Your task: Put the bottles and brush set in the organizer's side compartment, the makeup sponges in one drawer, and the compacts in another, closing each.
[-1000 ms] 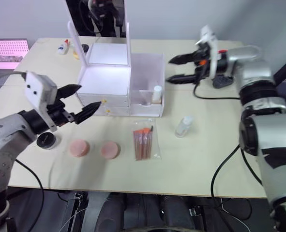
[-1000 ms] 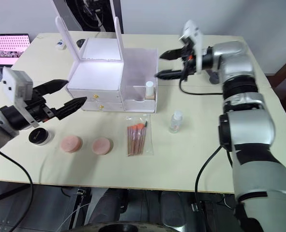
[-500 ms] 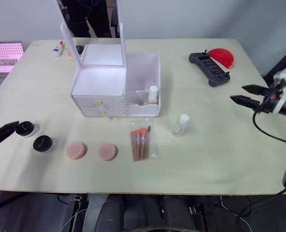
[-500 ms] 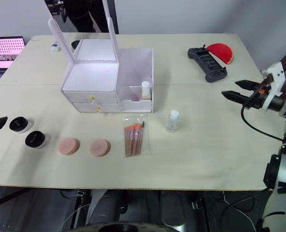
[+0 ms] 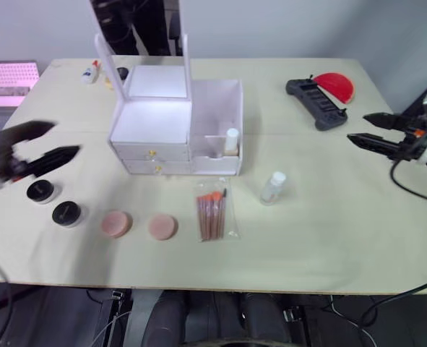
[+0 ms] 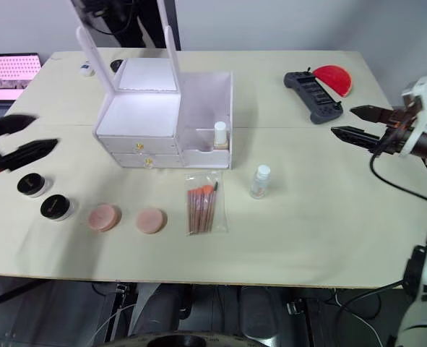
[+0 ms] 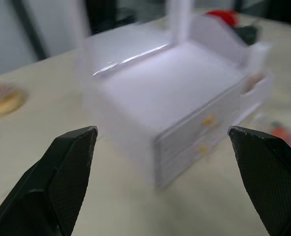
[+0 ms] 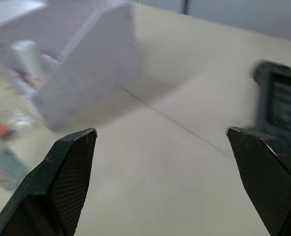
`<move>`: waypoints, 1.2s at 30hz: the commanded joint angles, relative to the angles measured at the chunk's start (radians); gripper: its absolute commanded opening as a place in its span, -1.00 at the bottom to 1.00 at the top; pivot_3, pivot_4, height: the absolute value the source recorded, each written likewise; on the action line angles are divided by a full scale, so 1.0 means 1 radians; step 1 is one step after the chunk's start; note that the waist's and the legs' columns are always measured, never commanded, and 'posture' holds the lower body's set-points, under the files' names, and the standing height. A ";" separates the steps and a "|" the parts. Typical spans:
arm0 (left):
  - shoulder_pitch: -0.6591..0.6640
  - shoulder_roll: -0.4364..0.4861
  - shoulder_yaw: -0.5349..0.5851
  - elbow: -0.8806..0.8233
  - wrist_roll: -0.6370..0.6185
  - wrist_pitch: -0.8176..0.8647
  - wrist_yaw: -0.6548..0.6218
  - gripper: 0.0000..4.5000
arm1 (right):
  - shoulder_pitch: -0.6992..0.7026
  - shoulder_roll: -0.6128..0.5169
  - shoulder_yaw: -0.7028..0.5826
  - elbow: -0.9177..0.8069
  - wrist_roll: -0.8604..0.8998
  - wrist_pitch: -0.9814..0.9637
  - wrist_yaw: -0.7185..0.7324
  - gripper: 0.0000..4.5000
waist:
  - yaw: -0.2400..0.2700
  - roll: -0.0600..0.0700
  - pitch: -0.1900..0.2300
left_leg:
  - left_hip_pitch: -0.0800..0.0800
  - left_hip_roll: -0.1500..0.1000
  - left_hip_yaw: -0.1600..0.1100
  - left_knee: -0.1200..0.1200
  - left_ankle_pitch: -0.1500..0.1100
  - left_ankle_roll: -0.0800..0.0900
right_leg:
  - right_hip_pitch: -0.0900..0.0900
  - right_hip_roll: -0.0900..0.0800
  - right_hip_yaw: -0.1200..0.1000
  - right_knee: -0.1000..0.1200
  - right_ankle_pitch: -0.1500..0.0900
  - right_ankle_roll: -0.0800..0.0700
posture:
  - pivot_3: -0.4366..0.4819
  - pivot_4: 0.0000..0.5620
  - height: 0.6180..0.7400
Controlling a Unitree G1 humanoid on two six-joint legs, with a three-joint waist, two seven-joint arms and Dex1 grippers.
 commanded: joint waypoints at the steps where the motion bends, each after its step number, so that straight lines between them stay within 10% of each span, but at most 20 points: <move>1: -0.106 0.004 -0.099 -0.084 -0.055 0.081 -0.013 1.00 | 0.038 -0.046 -0.012 -0.219 0.094 0.136 0.016 0.98 | 0.002 0.000 0.000 | 0.000 0.000 0.000 0.000 0.000 0.000 | 0.000 0.000 0.000 0.000 0.000 0.000 | -0.05 -0.47 1.00; 7: -0.312 -0.122 -0.409 -0.166 0.010 0.089 -0.096 1.00 | 0.256 -0.082 -0.039 -0.701 0.231 0.312 -0.043 0.98 | 0.014 0.000 0.000 | -0.001 0.000 0.000 0.001 0.000 0.000 | 0.001 0.000 0.000 0.001 -0.001 0.002 | -0.05 -0.47 1.00; 13: -0.374 -0.230 -0.493 -0.180 0.044 0.080 -0.091 1.00 | 0.410 0.017 -0.030 -0.893 0.226 0.297 -0.227 0.98 | 0.008 -0.001 0.000 | -0.004 0.000 0.001 0.009 0.000 0.001 | 0.001 0.000 0.000 0.001 0.000 0.000 | -0.05 -0.47 1.00; 36: -0.259 -0.246 -0.425 -0.334 0.025 0.151 0.051 1.00 | 0.311 0.136 0.201 -0.695 0.096 0.160 -0.336 0.88 | 0.012 -0.002 0.000 | -0.005 0.000 0.001 0.012 0.000 0.001 | 0.002 0.000 0.001 -0.001 0.001 -0.002 | -0.05 -0.47 1.00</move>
